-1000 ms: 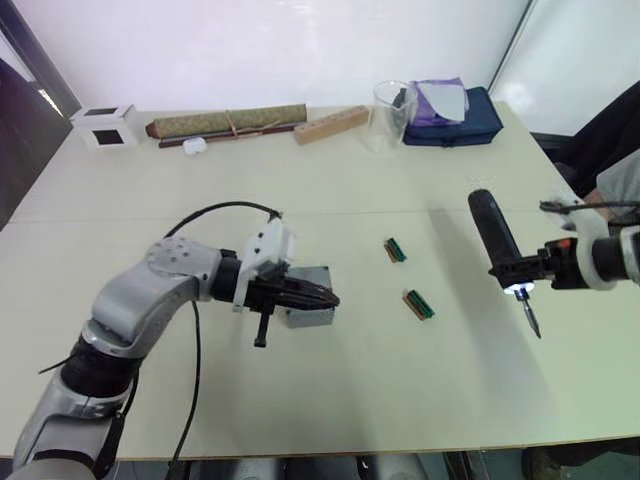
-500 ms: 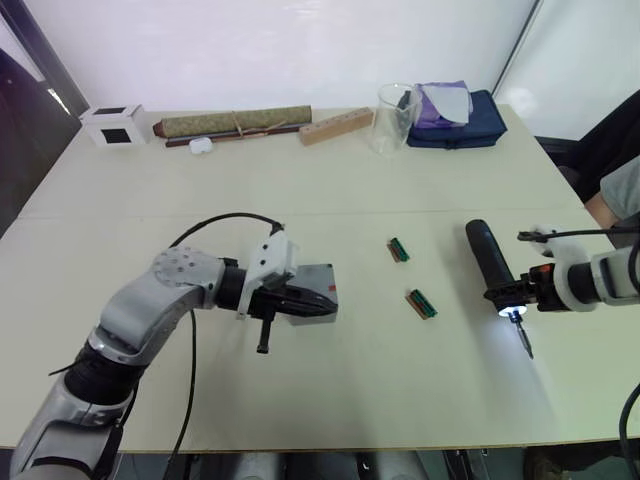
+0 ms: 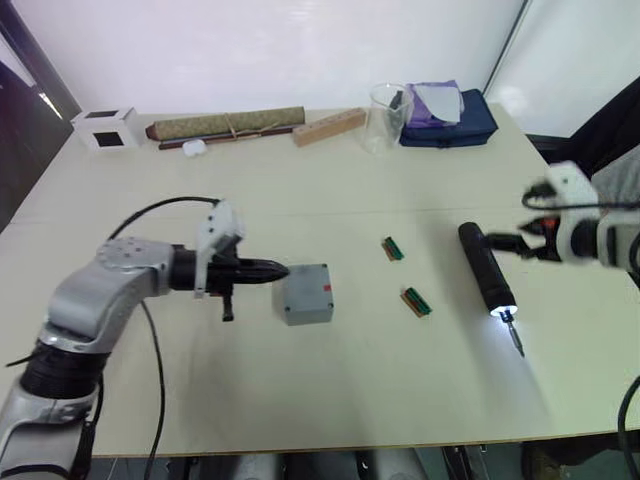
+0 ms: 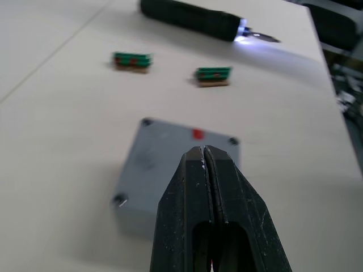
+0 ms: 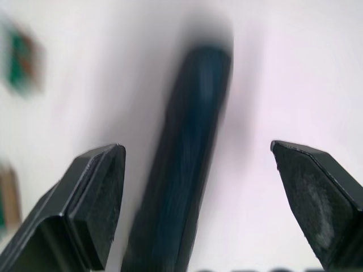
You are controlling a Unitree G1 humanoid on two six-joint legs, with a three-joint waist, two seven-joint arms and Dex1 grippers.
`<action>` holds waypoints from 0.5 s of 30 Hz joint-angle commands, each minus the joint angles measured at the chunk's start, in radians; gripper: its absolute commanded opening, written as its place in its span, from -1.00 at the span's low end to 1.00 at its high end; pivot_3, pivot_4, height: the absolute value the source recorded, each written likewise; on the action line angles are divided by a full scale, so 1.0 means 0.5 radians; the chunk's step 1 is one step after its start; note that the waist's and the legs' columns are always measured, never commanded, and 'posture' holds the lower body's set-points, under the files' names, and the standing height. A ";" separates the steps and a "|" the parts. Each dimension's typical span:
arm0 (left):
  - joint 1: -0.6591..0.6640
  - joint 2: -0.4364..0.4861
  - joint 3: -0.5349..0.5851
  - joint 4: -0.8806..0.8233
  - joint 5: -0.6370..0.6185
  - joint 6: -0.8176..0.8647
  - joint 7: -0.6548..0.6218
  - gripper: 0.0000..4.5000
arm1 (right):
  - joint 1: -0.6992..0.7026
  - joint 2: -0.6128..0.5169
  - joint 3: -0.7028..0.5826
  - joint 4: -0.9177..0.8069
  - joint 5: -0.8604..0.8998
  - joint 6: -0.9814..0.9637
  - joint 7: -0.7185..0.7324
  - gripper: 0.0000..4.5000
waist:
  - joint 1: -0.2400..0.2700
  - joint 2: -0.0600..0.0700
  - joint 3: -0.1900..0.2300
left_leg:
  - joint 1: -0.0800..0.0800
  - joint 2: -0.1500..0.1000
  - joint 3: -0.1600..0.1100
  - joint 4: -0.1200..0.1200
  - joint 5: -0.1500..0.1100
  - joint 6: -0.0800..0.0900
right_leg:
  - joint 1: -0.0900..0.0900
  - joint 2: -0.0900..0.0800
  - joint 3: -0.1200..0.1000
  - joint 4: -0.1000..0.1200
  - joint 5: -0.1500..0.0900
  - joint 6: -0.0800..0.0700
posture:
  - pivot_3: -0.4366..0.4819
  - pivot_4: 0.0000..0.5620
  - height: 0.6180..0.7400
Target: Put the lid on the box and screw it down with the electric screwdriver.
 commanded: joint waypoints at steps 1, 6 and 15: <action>0.117 0.084 0.209 -0.084 -0.116 0.109 0.050 -1.00 | 0.116 0.158 -0.159 -0.288 0.170 -0.256 0.255 0.97 | 0.007 -0.004 -0.001 | 0.000 0.000 -0.001 0.000 0.000 0.000 | 0.001 0.000 0.000 0.000 0.000 0.000 | -0.05 -0.47 1.00; 0.623 0.291 0.472 -0.326 -0.255 0.318 0.016 -1.00 | 0.640 0.256 -0.288 -0.786 0.494 -0.203 0.519 0.97 | 0.022 -0.005 -0.001 | -0.003 0.002 -0.003 0.000 0.000 0.000 | 0.003 -0.005 -0.001 -0.003 0.000 0.000 | -0.05 -0.47 1.00; 1.252 0.268 0.814 -0.758 -0.656 0.614 0.125 -1.00 | 1.453 0.031 -0.241 -1.240 0.541 -0.259 0.855 0.97 | 0.016 -0.006 -0.001 | 0.016 0.002 -0.002 0.016 -0.001 0.000 | 0.030 -0.008 -0.001 -0.006 -0.003 -0.005 | -0.05 -0.47 1.00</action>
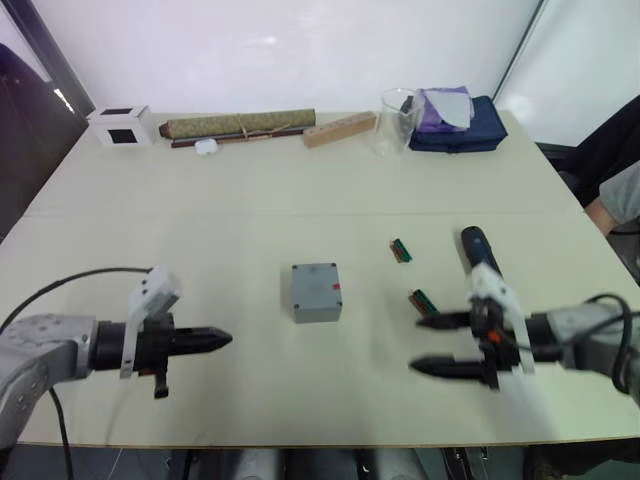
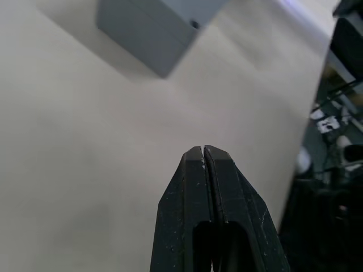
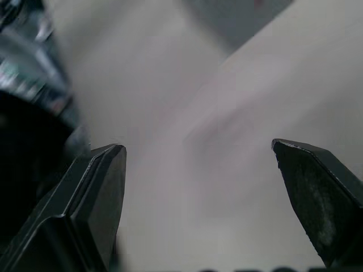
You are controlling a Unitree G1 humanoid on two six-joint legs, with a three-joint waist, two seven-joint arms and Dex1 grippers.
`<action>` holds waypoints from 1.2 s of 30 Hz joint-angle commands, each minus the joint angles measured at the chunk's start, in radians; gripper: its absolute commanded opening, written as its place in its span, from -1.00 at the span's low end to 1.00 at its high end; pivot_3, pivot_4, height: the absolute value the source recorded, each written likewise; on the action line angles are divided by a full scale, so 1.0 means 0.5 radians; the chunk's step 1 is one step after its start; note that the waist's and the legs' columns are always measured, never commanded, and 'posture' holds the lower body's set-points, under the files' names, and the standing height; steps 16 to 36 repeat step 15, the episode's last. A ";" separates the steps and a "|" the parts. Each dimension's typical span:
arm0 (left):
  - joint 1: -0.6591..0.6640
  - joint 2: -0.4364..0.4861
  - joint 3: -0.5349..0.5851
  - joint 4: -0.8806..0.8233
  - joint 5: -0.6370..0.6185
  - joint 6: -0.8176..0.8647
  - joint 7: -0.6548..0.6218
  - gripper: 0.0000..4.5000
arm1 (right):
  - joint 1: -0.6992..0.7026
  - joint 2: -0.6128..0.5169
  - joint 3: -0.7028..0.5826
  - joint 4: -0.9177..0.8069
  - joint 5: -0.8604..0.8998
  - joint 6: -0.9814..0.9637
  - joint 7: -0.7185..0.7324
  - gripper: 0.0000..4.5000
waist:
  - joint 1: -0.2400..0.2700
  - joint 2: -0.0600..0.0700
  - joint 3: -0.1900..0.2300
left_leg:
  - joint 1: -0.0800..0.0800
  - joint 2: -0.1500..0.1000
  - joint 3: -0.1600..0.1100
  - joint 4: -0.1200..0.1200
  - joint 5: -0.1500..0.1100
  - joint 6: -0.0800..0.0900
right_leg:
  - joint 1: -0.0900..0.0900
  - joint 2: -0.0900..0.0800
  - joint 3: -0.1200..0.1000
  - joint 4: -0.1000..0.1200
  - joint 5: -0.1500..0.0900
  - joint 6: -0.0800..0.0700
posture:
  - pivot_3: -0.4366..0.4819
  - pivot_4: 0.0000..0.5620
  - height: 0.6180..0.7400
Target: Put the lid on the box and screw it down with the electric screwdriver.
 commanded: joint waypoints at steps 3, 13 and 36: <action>0.212 -0.094 0.073 -0.217 -0.172 0.049 0.141 -1.00 | 0.109 -0.036 -0.047 -0.082 0.002 -0.091 0.083 0.97 | -0.006 -0.002 -0.001 | 0.016 0.004 0.000 0.000 -0.001 0.000 | 0.013 0.003 0.001 -0.001 0.000 -0.004 | -0.05 -0.47 1.00; 0.304 -0.121 -0.148 -0.238 -0.109 -0.083 0.200 -1.00 | 0.072 -0.019 -0.024 -0.098 0.011 -0.092 0.008 0.97 | 0.005 -0.003 -0.003 | 0.014 0.001 0.001 0.000 -0.001 0.000 | 0.013 0.004 0.000 -0.001 0.001 -0.006 | -0.05 -0.47 1.00; 0.292 -0.111 -0.169 -0.223 -0.095 -0.102 0.201 -1.00 | 0.062 -0.006 -0.012 -0.110 0.028 -0.081 -0.011 0.97 | 0.004 -0.003 -0.003 | 0.015 0.001 0.001 0.000 -0.001 0.000 | 0.013 0.004 0.000 -0.001 0.001 -0.006 | -0.05 -0.47 1.00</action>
